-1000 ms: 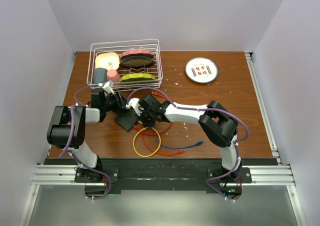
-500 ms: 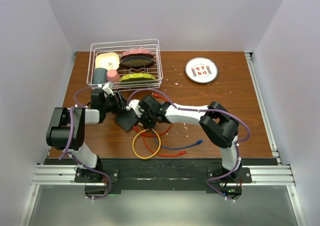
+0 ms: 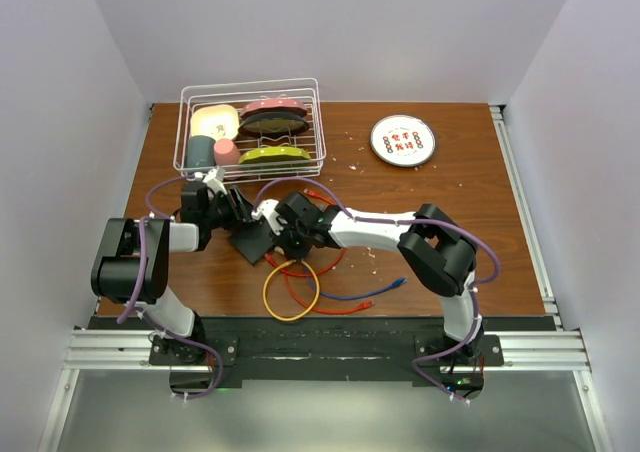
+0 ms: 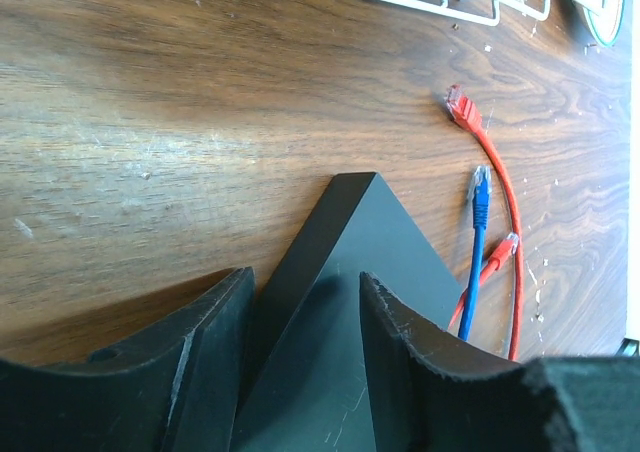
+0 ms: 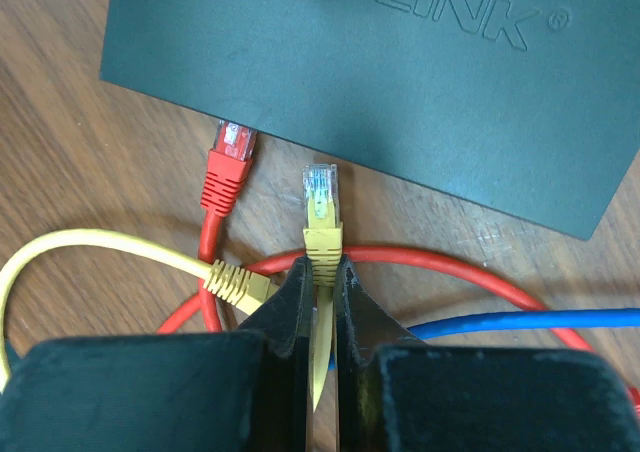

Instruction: Insert the plug into the switch port

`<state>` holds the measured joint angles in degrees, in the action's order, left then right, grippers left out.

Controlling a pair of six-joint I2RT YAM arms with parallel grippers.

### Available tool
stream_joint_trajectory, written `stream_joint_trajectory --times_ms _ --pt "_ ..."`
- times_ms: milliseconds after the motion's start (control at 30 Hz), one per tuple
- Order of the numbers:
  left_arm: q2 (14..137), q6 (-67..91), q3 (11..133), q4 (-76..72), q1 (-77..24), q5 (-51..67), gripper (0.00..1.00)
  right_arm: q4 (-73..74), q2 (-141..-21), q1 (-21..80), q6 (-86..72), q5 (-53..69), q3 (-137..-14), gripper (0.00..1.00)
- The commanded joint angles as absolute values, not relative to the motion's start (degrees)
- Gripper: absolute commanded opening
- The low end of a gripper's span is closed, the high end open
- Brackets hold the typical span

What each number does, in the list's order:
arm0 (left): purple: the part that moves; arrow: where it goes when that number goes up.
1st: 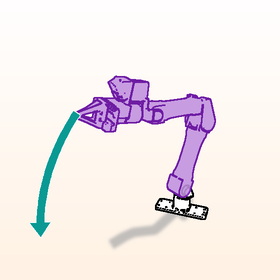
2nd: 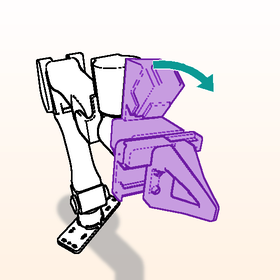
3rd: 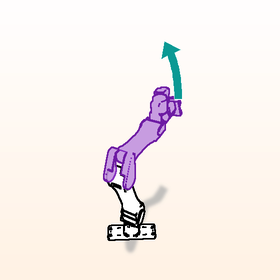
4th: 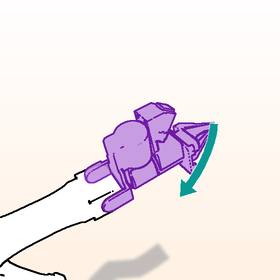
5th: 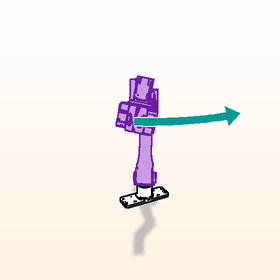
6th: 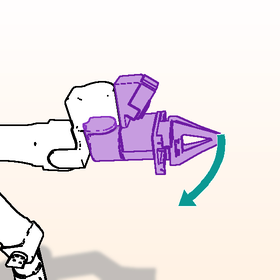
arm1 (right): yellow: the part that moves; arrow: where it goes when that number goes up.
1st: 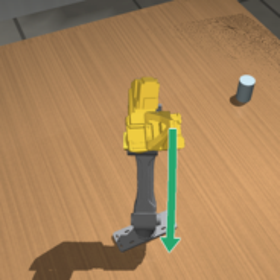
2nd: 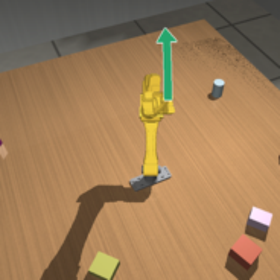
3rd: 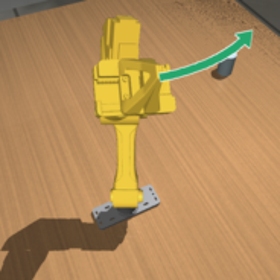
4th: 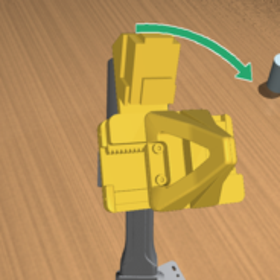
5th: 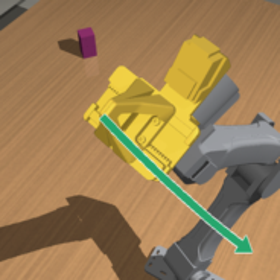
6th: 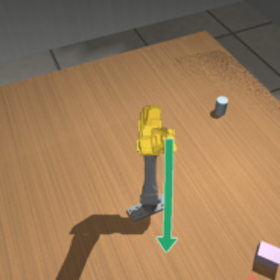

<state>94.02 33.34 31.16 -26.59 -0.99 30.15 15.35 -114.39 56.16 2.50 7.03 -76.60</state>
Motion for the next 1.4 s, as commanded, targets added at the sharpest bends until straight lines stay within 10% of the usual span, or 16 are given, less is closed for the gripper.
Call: stream_joint_trajectory --times_ms 0,1367 --pt "93.96 32.34 29.88 -25.23 -0.53 30.06 0.51 13.54 -115.49 57.04 0.7 7.56 -78.92 0.0" --pt "87.98 35.59 21.53 -27.68 -0.53 31.55 0.49 15.29 -117.69 56.95 -11.25 -5.62 -87.72 0.0"
